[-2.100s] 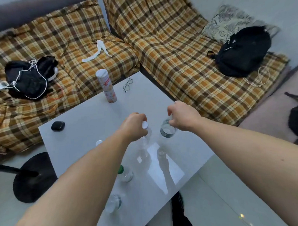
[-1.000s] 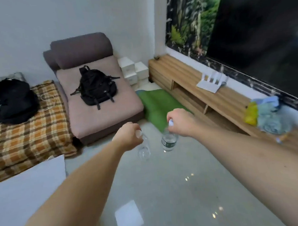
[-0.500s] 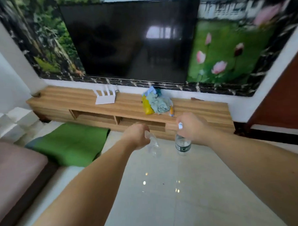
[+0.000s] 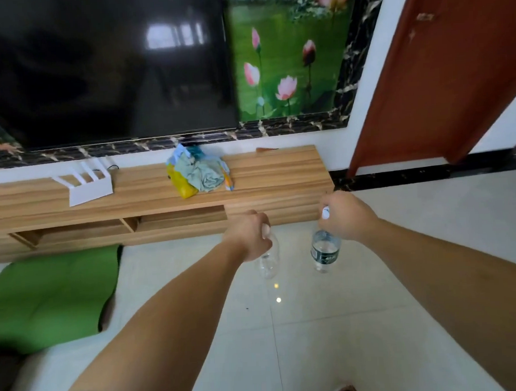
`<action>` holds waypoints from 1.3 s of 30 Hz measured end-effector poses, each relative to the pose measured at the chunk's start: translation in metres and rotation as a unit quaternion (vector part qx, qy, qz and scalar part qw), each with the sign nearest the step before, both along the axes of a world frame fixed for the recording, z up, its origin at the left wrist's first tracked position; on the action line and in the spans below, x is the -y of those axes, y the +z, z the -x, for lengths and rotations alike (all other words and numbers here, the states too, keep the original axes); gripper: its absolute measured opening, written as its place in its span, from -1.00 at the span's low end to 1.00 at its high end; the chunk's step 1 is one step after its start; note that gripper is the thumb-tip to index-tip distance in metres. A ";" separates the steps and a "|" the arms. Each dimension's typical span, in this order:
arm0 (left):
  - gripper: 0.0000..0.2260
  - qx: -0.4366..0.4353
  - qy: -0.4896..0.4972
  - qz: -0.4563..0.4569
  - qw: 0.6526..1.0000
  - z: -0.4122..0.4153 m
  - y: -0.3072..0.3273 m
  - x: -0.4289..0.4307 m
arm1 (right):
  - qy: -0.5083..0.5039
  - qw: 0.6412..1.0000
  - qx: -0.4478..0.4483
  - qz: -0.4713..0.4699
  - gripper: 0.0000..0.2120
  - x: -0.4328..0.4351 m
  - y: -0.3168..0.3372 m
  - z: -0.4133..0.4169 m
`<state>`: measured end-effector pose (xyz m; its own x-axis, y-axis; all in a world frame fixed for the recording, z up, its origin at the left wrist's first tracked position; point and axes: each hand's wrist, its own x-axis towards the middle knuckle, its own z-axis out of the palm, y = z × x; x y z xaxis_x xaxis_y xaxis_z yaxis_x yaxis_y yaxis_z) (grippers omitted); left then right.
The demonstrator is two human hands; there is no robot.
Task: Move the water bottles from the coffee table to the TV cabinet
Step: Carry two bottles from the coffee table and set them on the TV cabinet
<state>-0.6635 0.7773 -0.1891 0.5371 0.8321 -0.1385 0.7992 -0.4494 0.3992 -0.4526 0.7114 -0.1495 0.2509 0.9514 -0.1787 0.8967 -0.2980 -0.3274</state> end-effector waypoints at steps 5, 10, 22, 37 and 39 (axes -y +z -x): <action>-0.73 -0.023 -0.019 0.018 0.999 -0.041 -0.007 -0.010 | -0.026 1.000 -0.008 0.001 -0.86 -0.002 -0.013 -0.038; -0.69 -0.031 -0.020 0.025 0.999 -0.090 0.000 -0.026 | -0.035 0.999 0.009 0.010 -0.82 -0.021 -0.009 -0.088; -0.68 -0.044 -0.013 0.017 0.999 -0.169 0.015 -0.084 | 0.000 0.999 0.004 0.035 -0.84 -0.088 -0.005 -0.171; -0.67 -0.045 -0.014 0.085 0.995 -0.245 -0.029 -0.284 | 0.045 0.995 0.028 0.088 -0.86 -0.284 -0.008 -0.256; -0.66 -0.036 -0.020 0.074 0.996 -0.258 -0.028 -0.309 | 0.045 0.995 0.026 0.088 -0.82 -0.310 -0.008 -0.265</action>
